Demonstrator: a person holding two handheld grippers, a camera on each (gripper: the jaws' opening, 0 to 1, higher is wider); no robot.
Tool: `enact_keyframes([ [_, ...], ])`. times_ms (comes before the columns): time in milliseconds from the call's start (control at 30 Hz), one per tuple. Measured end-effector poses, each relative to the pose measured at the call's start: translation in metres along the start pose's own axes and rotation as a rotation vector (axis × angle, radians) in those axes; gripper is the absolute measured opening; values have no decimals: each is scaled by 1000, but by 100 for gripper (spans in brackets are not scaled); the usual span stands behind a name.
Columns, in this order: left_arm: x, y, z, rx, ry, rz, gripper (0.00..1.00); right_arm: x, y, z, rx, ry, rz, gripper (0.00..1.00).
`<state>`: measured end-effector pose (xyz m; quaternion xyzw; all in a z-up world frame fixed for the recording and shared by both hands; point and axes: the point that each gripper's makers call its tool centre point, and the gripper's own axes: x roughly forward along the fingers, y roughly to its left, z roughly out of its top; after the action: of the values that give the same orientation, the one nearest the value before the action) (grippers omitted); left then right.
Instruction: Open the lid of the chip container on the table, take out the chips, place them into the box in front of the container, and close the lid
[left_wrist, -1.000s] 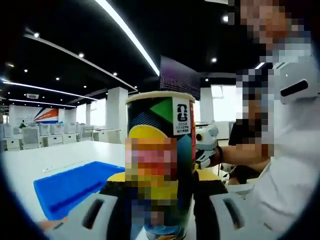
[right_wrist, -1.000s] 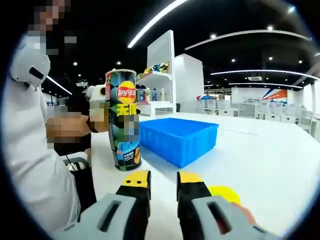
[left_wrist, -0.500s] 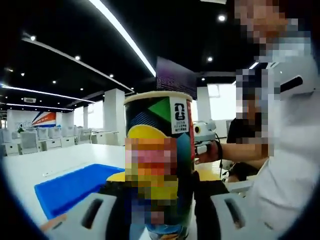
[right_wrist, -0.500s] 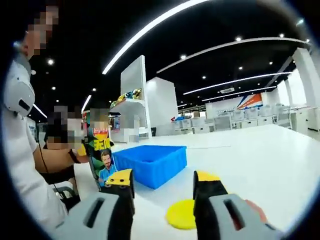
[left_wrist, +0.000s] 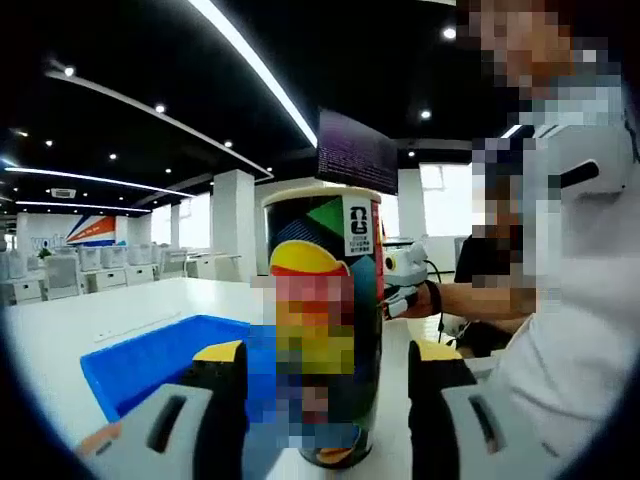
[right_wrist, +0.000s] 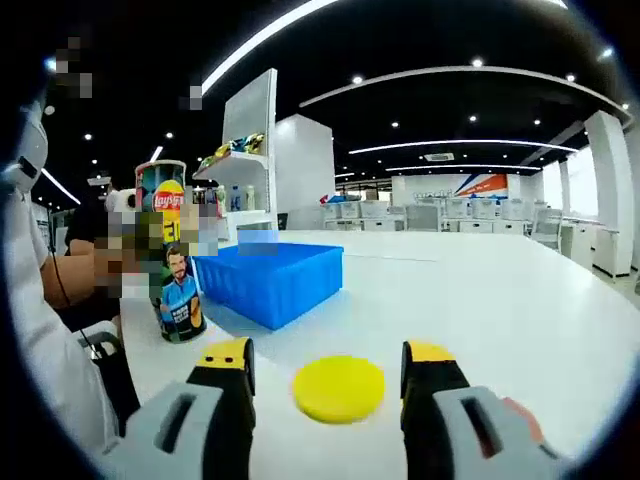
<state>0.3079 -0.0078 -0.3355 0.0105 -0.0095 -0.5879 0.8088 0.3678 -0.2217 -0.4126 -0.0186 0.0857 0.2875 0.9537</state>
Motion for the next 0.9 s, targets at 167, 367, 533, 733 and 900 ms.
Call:
enact_keyframes([
  [167,-9,1,-3,-26,2,12,69,6,4,-12,7,49,-5,63],
  [367,-22,4,-7,-37,3,45,69,10,-3,-20,20,86,-44,61],
  [533,-30,-1,-20,-34,29,56,67,15,4,-23,25,97,-36,61],
  [733,-38,3,-21,-58,4,78,65,22,6,-31,-35,142,-59,61],
  [900,-40,0,-15,-106,-59,60,63,25,3,-32,-10,147,-78,58],
])
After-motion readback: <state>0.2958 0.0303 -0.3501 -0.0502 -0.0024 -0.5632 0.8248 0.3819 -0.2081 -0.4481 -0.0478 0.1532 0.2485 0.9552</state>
